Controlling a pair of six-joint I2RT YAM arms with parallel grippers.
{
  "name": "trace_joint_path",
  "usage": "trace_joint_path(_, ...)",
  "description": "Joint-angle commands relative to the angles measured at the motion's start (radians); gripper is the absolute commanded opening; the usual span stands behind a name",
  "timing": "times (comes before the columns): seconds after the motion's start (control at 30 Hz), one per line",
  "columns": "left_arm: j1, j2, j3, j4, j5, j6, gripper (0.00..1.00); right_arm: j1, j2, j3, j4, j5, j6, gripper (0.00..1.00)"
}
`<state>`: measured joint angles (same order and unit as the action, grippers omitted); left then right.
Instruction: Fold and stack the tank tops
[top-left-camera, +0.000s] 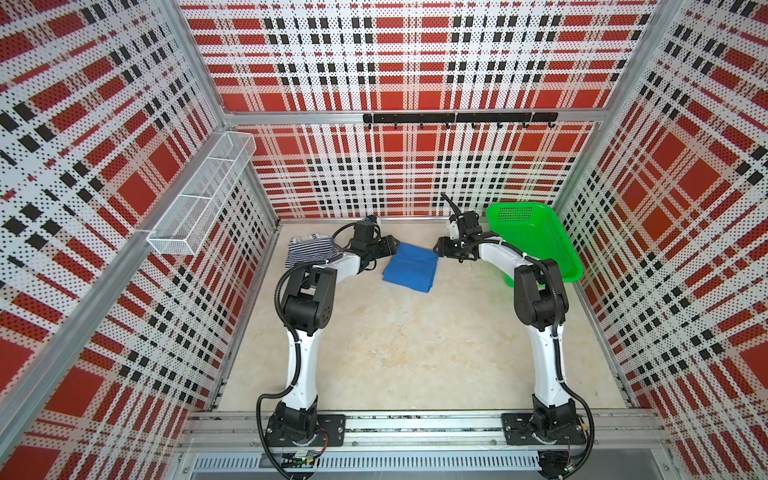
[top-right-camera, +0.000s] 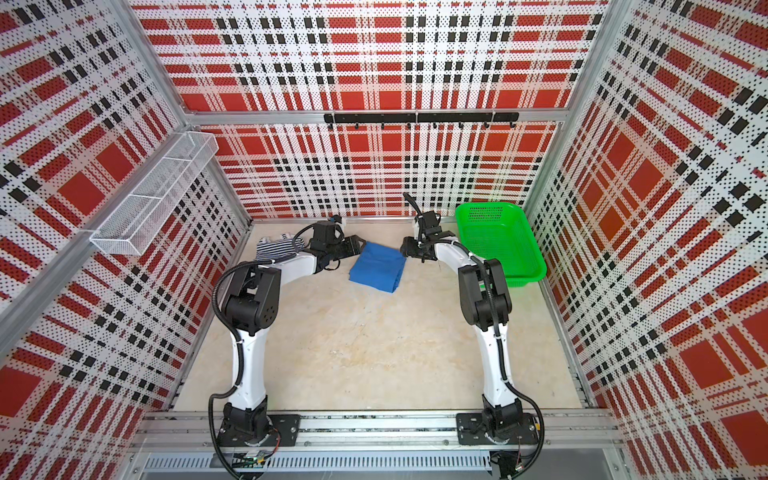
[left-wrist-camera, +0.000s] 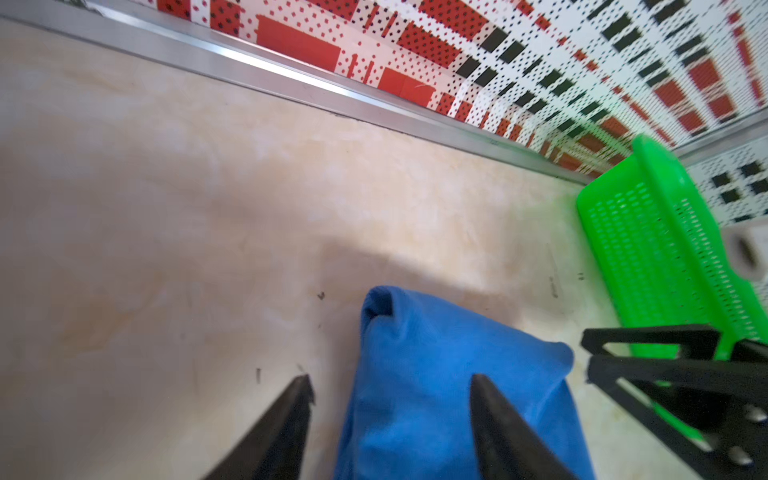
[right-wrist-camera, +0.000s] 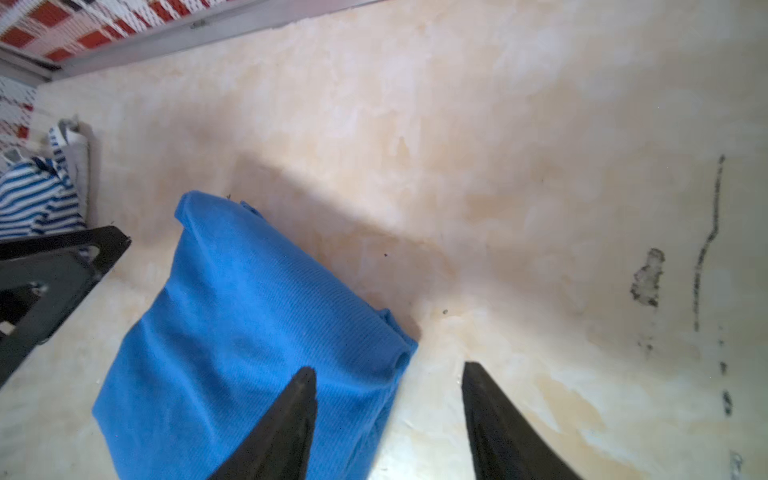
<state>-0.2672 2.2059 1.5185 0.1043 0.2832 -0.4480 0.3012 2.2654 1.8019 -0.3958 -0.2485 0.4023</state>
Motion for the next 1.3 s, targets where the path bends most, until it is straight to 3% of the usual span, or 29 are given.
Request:
trace_joint_path(0.0, 0.008, -0.058, -0.063, -0.016, -0.031, 0.018, 0.82, 0.002, -0.105, -0.107, 0.026, -0.013, 0.041, 0.60)
trace_joint_path(0.1, 0.000, -0.022, -0.066, -0.063, -0.013, 0.032, 0.86, 0.020, -0.175, -0.254, 0.121, -0.051, 0.130, 0.61)
trace_joint_path(0.3, -0.016, 0.014, -0.082, -0.105, 0.028, 0.056, 0.83, 0.063, -0.209, -0.426, 0.276, -0.061, 0.255, 0.77)
trace_joint_path(0.67, -0.060, 0.033, -0.191, -0.062, 0.104, -0.025, 0.59, 0.116, -0.125, -0.508, 0.454, -0.050, 0.398, 0.70)
trace_joint_path(0.77, -0.073, 0.038, -0.209, -0.009, 0.106, -0.057, 0.44, 0.127, -0.104, -0.515, 0.487, -0.069, 0.418, 0.64)
trace_joint_path(0.83, -0.078, 0.033, -0.212, 0.018, 0.103, -0.077, 0.29, 0.130, -0.096, -0.520, 0.506, -0.081, 0.427, 0.55)
trace_joint_path(0.97, -0.076, -0.024, -0.215, 0.035, 0.067, -0.088, 0.01, 0.131, -0.124, -0.551, 0.553, -0.086, 0.439, 0.25)
trace_joint_path(1.1, -0.065, -0.079, -0.191, 0.014, 0.042, -0.069, 0.00, 0.132, -0.145, -0.564, 0.597, -0.099, 0.441, 0.00)
trace_joint_path(1.27, -0.030, -0.115, -0.122, -0.082, 0.002, -0.001, 0.00, 0.135, -0.143, -0.566, 0.706, -0.144, 0.468, 0.00)
